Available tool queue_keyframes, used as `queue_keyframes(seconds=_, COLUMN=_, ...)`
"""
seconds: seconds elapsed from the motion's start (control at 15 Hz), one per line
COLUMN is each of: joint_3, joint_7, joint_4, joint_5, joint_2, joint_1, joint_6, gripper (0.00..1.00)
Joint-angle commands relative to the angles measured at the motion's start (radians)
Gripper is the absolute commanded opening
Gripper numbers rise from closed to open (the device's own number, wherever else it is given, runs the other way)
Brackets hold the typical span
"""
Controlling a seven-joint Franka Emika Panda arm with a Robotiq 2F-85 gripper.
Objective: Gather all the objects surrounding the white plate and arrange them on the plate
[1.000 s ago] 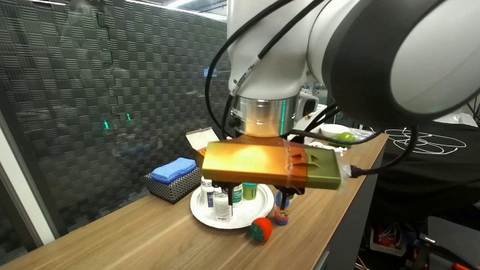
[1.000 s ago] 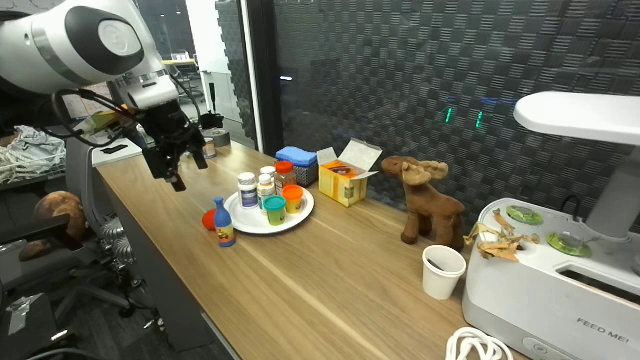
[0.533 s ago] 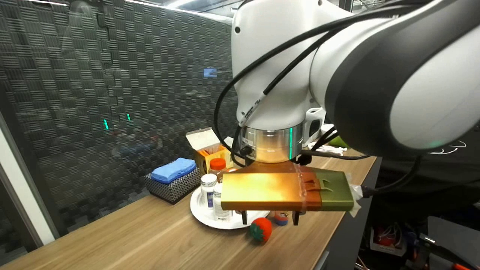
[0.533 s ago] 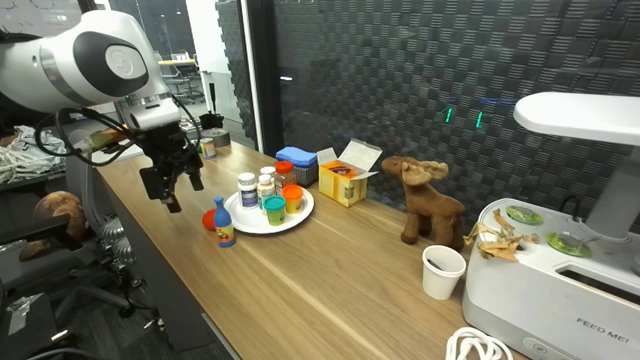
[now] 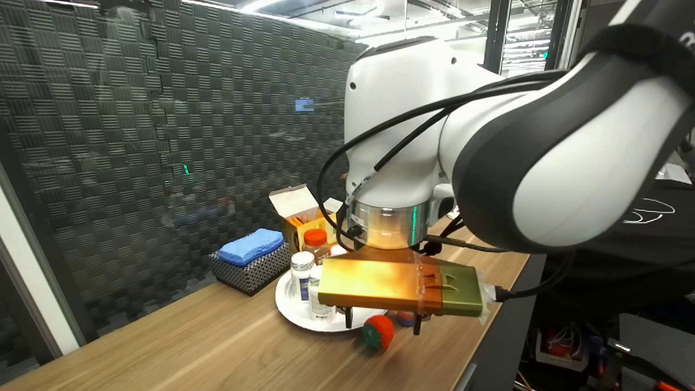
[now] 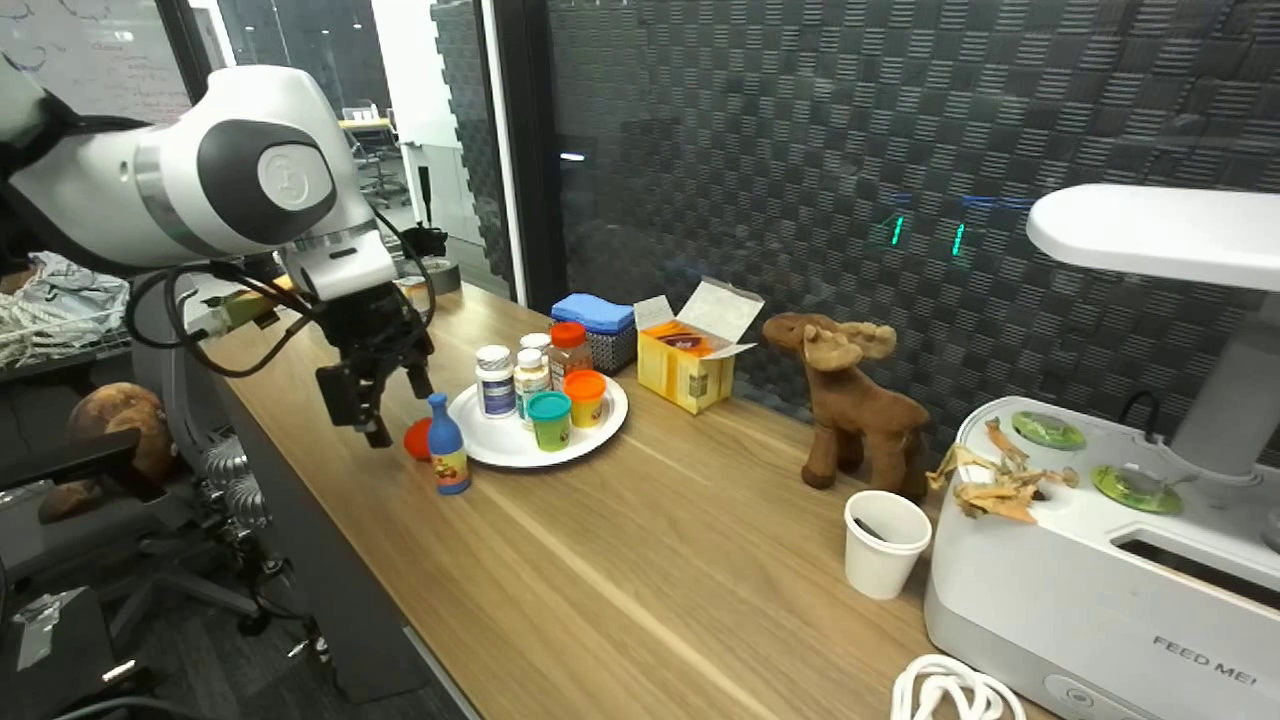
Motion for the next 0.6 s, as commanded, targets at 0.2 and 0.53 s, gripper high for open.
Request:
queue_keyframes(seconds=0.2, joint_3=-0.026, joint_7=-0.01, joint_4=0.034, joint_5=0.019, joint_2=0.045, joint_1=0.015, joint_6=0.021, gripper=1.0)
queue_keyframes(seconds=0.53, joint_3=-0.022, joint_7=-0.021, joint_4=0.046, joint_5=0.048, joint_2=0.06, joint_1=0.018, joint_6=0.025, gripper=0.49)
